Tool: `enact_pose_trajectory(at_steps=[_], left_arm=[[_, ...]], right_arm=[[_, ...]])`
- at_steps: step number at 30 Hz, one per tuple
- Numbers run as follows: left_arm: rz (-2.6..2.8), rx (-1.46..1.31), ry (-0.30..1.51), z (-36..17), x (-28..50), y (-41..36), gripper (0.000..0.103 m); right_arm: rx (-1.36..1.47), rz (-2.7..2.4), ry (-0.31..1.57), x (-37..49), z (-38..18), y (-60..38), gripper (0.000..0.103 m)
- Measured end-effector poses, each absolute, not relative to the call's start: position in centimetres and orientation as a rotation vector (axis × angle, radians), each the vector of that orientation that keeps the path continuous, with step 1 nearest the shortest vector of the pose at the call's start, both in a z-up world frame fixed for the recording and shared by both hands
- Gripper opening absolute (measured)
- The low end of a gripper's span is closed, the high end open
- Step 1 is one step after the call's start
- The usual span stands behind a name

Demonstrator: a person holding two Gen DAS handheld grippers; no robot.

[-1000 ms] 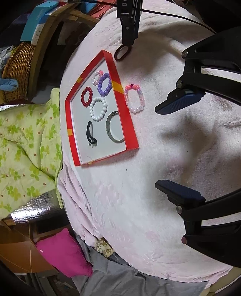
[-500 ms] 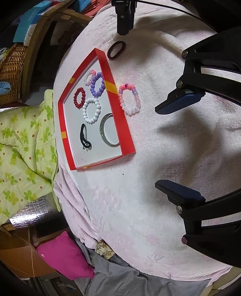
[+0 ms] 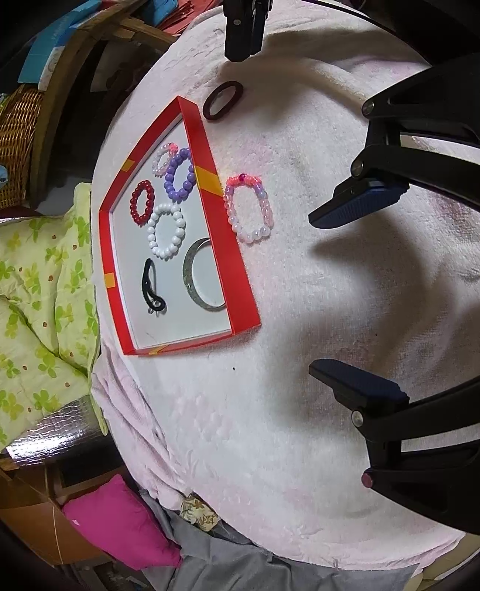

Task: Organize jewelry
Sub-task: 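Move the right tool to the dark maroon bangle while the left tool approaches the pink-white bead bracelet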

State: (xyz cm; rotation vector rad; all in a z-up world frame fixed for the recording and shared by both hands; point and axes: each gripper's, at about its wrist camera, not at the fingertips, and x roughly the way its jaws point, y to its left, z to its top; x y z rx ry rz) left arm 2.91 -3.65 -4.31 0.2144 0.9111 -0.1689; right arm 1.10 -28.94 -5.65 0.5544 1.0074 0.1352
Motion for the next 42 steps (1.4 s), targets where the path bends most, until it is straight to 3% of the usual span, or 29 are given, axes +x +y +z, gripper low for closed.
enact_pose_trajectory(at_steps=[23, 42], left_arm=[[-0.185, -0.078, 0.988, -5.8, 7.2, -4.1, 0.074], [-0.166, -0.041, 1.001, -6.2, 7.3, -4.2, 0.074]], right_arm=[[0.586, 0.095, 1.034, 1.3, -6.4, -29.5, 0.05], [0.533, -0.039, 1.013, 3.4, -6.8, -30.1, 0.05]])
